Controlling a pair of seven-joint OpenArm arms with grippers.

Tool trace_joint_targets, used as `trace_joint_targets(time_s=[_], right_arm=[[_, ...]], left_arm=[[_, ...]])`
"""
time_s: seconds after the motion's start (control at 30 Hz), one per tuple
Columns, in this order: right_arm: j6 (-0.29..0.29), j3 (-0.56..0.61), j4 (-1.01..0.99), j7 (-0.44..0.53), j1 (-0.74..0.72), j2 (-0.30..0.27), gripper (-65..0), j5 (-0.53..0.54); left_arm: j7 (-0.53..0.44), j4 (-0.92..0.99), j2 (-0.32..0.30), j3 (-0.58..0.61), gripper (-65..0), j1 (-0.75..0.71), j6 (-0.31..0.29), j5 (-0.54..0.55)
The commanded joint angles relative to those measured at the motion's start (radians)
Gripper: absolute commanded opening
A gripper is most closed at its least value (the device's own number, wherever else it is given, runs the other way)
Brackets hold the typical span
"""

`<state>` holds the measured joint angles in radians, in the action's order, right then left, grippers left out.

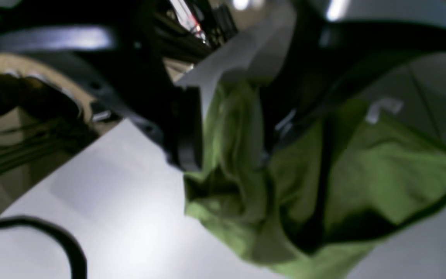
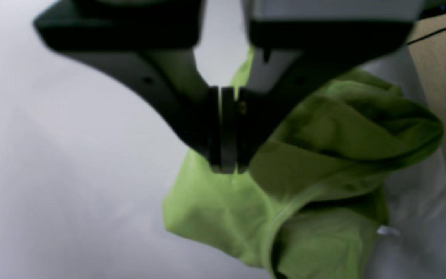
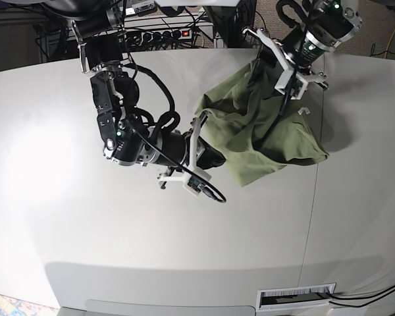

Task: Fold the T-shirt properly
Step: 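Open the left gripper and raise it off the shirt bundle, then lower the left gripper onto the bundle's edge and pinch the fabric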

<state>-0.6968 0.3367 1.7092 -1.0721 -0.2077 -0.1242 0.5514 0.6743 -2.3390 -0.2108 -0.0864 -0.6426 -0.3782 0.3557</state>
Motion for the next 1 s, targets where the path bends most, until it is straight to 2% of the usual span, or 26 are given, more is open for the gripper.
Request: trace_joint_targets(time_s=[0.0, 0.13, 0.2, 0.3, 0.37, 0.47, 0.6, 0.9, 0.97], right_arm=[[-0.001, -0.003, 0.017, 0.028, -0.023, 0.003, -64.8, 0.02], [-0.001, -0.003, 0.017, 0.03, -0.023, 0.003, -64.8, 0.02], [-0.001, -0.003, 0.017, 0.031, -0.023, 0.003, -64.8, 0.02], [-0.001, -0.003, 0.017, 0.03, -0.023, 0.003, -64.8, 0.02], [-0.001, -0.003, 0.017, 0.029, -0.022, 0.003, -64.8, 0.02], [-0.001, -0.003, 0.017, 0.029, -0.022, 0.003, -64.8, 0.021], [-0.001, -0.003, 0.017, 0.026, -0.023, 0.003, -64.8, 0.031], [-0.001, -0.003, 0.017, 0.026, -0.023, 0.002, -64.8, 0.035], [-0.001, -0.003, 0.017, 0.026, -0.022, 0.002, -64.8, 0.035]], left_arm=[[-0.023, -0.017, -0.002, -0.001, -42.8, -0.006, -0.001, 0.003], [-0.021, -0.003, -0.002, 0.014, -42.8, -0.009, -0.016, 0.019], [-0.035, 0.0, -0.002, 0.051, -42.8, -0.008, -0.015, -0.007], [-0.097, 0.005, -0.002, 0.122, -42.8, -0.008, 0.001, -0.117], [-0.127, 0.005, -0.002, 0.164, -42.7, -0.008, 0.036, -0.192], [-0.171, 0.007, -0.002, 0.204, -37.4, -0.008, 0.094, -0.312], [-0.204, 0.037, -0.002, 0.229, -36.4, -0.008, 0.137, -0.428], [-0.258, 0.15, -0.002, 0.229, -36.4, 0.001, 0.154, -0.431], [-0.256, 0.15, 0.004, 0.229, -36.4, 0.015, 0.183, -0.435]])
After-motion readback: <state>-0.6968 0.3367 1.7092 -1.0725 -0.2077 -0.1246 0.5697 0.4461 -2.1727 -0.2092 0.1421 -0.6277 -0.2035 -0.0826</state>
